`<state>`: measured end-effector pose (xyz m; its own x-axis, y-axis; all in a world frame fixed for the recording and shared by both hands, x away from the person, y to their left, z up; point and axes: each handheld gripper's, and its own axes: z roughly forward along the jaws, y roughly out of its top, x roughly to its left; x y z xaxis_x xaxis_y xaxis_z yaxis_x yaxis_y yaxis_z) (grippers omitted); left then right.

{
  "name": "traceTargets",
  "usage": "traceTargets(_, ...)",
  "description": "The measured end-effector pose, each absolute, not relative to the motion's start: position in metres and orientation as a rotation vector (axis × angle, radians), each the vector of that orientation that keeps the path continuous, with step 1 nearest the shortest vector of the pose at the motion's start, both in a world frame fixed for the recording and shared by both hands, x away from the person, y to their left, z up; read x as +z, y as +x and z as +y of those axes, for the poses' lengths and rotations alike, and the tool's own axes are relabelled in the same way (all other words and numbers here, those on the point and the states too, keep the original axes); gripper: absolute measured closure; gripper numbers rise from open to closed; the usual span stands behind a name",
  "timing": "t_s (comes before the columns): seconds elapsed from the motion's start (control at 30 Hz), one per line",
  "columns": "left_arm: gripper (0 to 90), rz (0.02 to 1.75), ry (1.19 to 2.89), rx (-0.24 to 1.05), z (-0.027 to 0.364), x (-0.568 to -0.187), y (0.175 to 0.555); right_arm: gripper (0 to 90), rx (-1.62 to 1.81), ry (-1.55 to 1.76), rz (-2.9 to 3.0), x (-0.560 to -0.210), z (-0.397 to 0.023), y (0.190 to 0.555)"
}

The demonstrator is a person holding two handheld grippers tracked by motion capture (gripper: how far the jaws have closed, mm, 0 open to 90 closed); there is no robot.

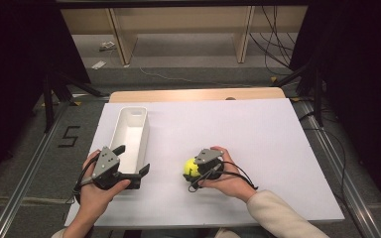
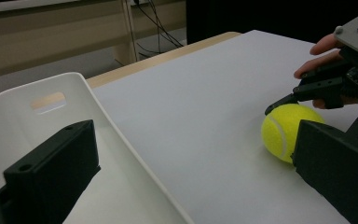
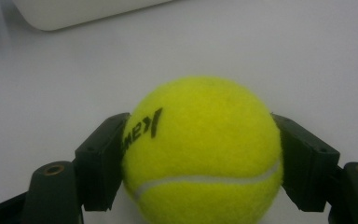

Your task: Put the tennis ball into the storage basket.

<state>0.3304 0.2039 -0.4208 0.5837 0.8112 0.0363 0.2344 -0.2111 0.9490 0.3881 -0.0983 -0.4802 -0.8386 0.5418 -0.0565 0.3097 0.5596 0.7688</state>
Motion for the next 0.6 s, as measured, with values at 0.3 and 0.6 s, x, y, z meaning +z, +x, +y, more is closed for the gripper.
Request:
traceTargets(0.3,0.0,0.867,1.743,0.673,0.204,-0.421,0.331,26.4,1.184,0.707,2.487,-0.475,-0.098,0.388)
traceTargets(0.6,0.0,0.867,1.745,0.672,0.204,-0.421,0.331,26.4,1.203,0.695,2.467,-0.469,-0.099,0.389)
